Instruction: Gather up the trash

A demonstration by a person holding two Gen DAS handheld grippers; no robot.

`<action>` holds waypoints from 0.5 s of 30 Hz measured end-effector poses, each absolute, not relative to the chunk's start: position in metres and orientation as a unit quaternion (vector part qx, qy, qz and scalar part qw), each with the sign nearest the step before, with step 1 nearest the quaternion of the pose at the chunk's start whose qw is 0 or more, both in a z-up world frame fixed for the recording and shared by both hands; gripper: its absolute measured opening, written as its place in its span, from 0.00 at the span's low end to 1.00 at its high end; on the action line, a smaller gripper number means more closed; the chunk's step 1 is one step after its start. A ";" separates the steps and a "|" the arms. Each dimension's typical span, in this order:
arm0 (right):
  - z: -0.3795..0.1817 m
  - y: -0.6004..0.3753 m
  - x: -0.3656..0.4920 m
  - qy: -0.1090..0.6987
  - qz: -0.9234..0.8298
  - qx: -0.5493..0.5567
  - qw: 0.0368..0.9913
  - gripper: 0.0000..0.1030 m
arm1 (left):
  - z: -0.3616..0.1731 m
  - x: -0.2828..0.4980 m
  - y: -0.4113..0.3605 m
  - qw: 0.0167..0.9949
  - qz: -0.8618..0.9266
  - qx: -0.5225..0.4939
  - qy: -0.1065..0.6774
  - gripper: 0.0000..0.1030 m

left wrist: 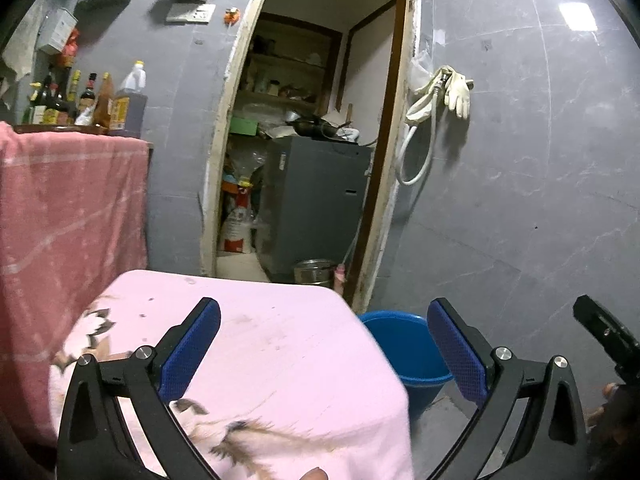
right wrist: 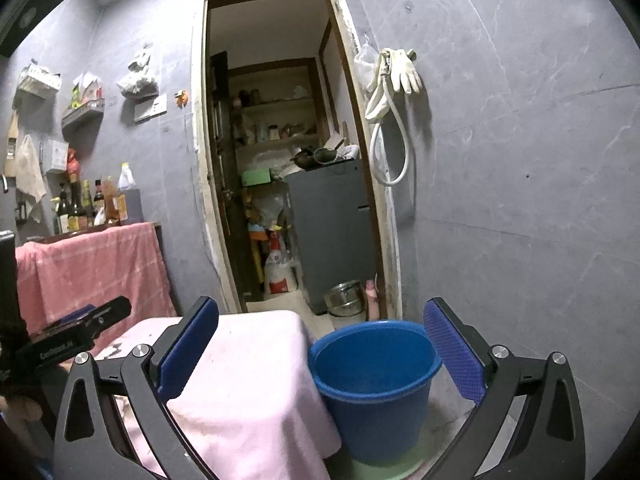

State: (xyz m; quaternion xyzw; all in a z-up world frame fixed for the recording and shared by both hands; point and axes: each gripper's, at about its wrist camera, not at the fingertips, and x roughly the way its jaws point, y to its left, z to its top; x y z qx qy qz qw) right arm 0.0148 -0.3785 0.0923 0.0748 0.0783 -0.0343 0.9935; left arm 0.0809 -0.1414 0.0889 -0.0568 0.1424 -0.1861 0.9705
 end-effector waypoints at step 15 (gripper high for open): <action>0.085 -0.346 -0.030 0.084 -0.067 0.051 0.993 1.00 | 0.070 0.032 -0.114 0.976 -0.170 -0.031 0.134 0.98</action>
